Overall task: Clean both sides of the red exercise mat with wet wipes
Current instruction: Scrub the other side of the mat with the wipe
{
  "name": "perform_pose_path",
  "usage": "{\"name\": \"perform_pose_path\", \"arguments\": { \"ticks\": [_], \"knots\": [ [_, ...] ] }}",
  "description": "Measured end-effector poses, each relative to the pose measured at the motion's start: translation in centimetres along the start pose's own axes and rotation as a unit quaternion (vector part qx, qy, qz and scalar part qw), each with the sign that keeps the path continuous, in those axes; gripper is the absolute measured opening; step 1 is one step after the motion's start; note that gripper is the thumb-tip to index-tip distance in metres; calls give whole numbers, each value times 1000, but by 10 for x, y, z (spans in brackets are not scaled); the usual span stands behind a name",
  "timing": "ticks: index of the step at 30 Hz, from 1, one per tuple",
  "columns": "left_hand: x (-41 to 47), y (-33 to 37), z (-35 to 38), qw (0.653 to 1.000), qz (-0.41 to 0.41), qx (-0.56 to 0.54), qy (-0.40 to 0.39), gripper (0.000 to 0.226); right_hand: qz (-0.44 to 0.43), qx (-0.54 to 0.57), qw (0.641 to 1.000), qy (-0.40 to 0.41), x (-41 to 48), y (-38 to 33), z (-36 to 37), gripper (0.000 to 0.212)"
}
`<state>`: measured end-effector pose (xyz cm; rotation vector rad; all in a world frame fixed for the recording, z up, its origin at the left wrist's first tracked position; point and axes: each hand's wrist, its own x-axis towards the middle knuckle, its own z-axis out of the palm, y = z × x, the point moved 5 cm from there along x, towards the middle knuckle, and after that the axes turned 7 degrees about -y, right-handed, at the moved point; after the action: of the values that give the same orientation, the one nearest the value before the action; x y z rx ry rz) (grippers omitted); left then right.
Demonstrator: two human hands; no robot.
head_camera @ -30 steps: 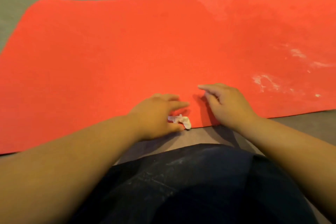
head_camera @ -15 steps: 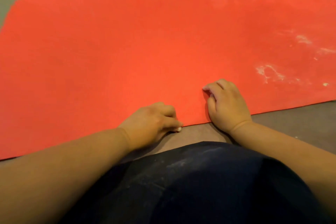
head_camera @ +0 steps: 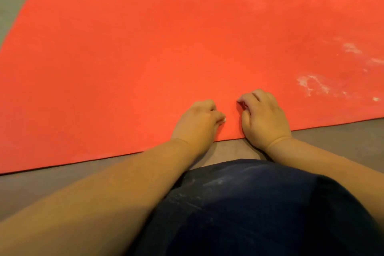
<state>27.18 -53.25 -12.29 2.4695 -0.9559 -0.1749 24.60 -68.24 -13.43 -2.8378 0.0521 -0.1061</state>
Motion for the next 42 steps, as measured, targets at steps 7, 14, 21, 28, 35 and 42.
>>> {"name": "perform_pose_path", "arguments": {
  "ticks": [7, 14, 21, 28, 35, 42],
  "knots": [
    [-43, -92, -67, 988, -115, 104, 27, 24, -5, -9, 1000, 7, 1, 1, -1, 43],
    [-43, -11, -15, 999, -46, 21, 14, 27, 6, -17, 1000, -9, 0, 1, 1, 38],
    [-92, -128, -90, 970, -192, 150, -9, 28, 11, -96, 969, -226, 24, -25, -15, 21],
    [-91, -86, -59, 963, -262, 65, 23, 32, 66, -266, 798, -537, 52, -101, -17, 30],
    [-126, -94, -78, 985, -111, 134, -16, 21, 39, -268, 745, -609, 44, -158, 19, 41],
    [-172, -174, -111, 924, -320, 206, -40, 20, 48, -232, 787, -570, 37, -182, 25, 54]
  ]
}}
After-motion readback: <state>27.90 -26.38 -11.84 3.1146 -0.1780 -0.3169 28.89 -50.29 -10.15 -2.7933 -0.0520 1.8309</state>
